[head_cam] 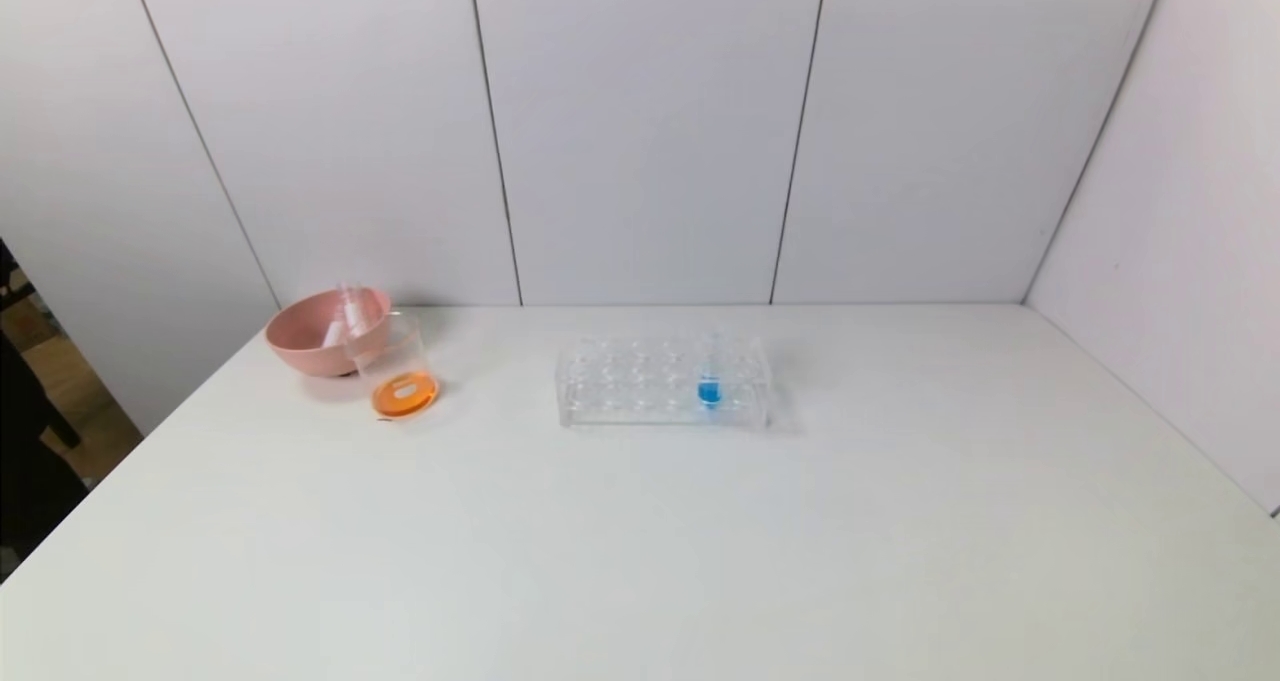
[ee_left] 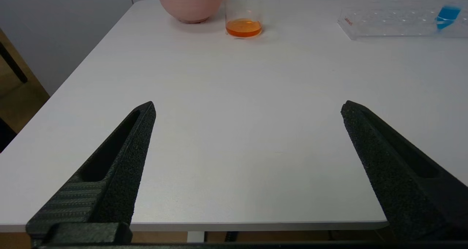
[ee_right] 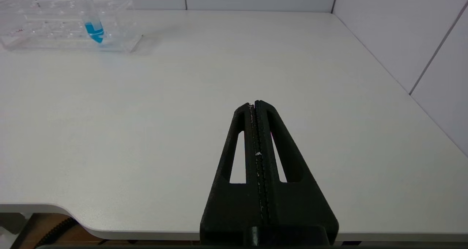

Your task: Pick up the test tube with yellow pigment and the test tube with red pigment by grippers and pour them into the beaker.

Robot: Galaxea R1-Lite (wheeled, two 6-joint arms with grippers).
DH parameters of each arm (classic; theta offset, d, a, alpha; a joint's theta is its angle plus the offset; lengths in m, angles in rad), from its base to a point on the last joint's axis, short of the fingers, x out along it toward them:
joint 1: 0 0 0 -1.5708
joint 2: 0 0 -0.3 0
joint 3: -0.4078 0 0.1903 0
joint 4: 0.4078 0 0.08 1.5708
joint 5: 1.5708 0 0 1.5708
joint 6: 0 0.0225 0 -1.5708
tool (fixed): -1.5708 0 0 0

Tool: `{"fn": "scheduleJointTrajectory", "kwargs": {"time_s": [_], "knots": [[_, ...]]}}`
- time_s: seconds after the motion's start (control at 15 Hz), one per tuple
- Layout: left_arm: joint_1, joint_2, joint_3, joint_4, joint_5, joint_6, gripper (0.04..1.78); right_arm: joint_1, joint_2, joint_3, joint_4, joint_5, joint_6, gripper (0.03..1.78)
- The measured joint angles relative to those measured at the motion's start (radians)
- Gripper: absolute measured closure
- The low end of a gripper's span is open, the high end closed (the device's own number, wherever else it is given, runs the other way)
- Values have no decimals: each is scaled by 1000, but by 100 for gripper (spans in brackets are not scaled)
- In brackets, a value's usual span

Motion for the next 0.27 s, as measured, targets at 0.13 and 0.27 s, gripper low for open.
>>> {"fn": "scheduleJointTrajectory", "kwargs": {"time_s": [0.13,0.27], "knots": [[0,0,0,0,0,0,5,1,0,0,0,0,5,170],[0,0,0,0,0,1,5,1,0,0,0,0,5,170]]}}
